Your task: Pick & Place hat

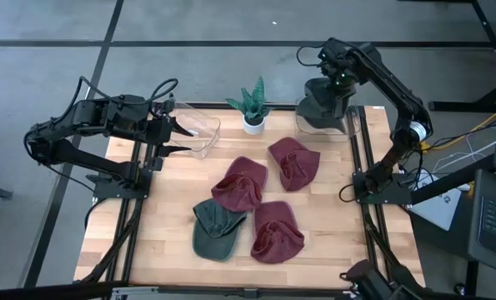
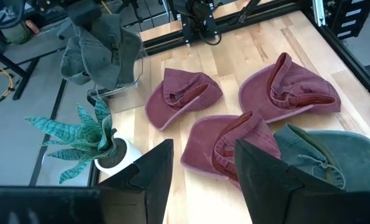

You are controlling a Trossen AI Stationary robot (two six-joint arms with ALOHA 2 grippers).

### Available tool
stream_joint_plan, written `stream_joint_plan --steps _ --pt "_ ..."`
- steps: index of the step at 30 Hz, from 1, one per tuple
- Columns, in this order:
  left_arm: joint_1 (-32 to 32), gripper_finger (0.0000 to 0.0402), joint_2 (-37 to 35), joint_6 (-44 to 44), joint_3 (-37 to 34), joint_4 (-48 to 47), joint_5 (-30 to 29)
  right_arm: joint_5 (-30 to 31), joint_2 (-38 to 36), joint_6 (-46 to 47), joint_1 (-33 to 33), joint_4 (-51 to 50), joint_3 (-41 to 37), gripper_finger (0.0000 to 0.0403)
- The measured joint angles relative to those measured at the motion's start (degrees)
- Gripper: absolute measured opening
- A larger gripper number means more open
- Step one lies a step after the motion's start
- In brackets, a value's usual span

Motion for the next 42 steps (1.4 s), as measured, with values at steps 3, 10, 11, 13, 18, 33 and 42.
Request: stream_joint_plan --steps 3,10,11,13,18,33,42 --pt "-0.01 0.0168 0.0 0.0 0.0 0.0 0.0 -0.01 0.7 -0.54 -0.94 -0.02 0.0 0.0004" --pt "0.0 0.0165 0.0 0.0 0.0 0.0 0.01 -3.55 1.38 -4.33 -1.13 1.46 0.0 0.0002" --pt "0.0 0.0165 0.0 -0.01 0.0 0.0 -0.01 -4.27 1.38 -4.84 -1.11 1.93 0.0 0.0002" --pt "-0.01 0.0166 0.0 -0.02 0.0 0.0 0.0 -4.5 1.38 -5.58 -1.22 2.38 0.0 0.0002" --pt "-0.02 0.0168 0.0 -0.02 0.0 0.02 -0.01 -4.47 1.57 -6.37 -3.39 2.34 -0.02 0.0002" --pt "0.0 0.0168 0.02 -0.86 0.0 0.04 -0.03 3.54 1.59 -8.54 -6.57 -0.29 -0.46 0.0046" --pt "-0.01 0.0167 0.02 -1.57 0.0 0.04 -0.03 6.25 1.59 -12.47 -6.58 -0.09 -0.46 0.0112"
